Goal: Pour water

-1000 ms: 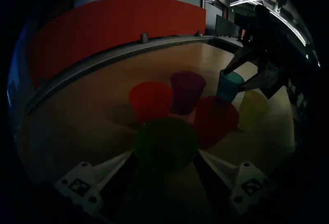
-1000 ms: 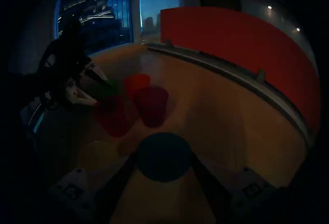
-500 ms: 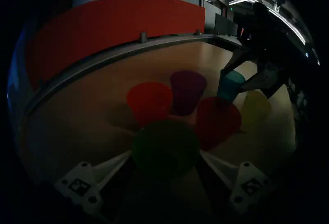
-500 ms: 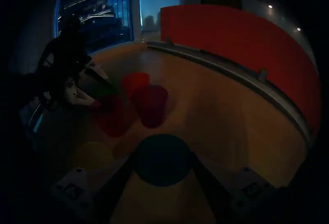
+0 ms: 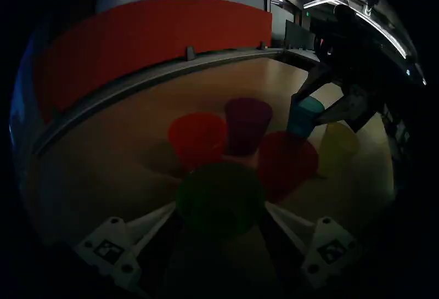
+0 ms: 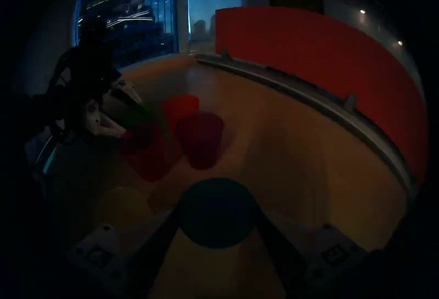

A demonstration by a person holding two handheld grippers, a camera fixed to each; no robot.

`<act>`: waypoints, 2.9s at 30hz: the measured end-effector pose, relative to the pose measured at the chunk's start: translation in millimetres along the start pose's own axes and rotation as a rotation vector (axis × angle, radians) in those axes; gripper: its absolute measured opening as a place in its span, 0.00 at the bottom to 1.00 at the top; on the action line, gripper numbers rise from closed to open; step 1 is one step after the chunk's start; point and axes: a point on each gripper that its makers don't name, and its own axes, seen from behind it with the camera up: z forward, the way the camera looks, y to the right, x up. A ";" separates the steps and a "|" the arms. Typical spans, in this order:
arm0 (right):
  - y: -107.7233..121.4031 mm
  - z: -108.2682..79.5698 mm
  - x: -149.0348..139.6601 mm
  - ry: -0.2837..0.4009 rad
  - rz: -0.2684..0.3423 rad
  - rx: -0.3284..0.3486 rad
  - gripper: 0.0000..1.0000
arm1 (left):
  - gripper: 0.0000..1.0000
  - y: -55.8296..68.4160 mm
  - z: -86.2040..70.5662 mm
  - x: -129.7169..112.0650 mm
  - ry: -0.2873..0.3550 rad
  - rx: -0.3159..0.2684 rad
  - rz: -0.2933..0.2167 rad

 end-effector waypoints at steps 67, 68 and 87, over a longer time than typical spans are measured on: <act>-87.4 -164.0 144.5 0.571 -0.026 -0.127 0.93 | 0.85 105.7 -182.2 129.6 0.528 -0.007 -0.010; -87.7 -164.7 145.1 0.576 -0.025 -0.127 0.93 | 0.85 106.5 -182.4 130.7 0.531 -0.010 -0.011; -88.0 -171.1 147.3 0.610 -0.025 -0.130 0.93 | 0.85 122.8 -178.0 145.2 0.561 -0.045 0.012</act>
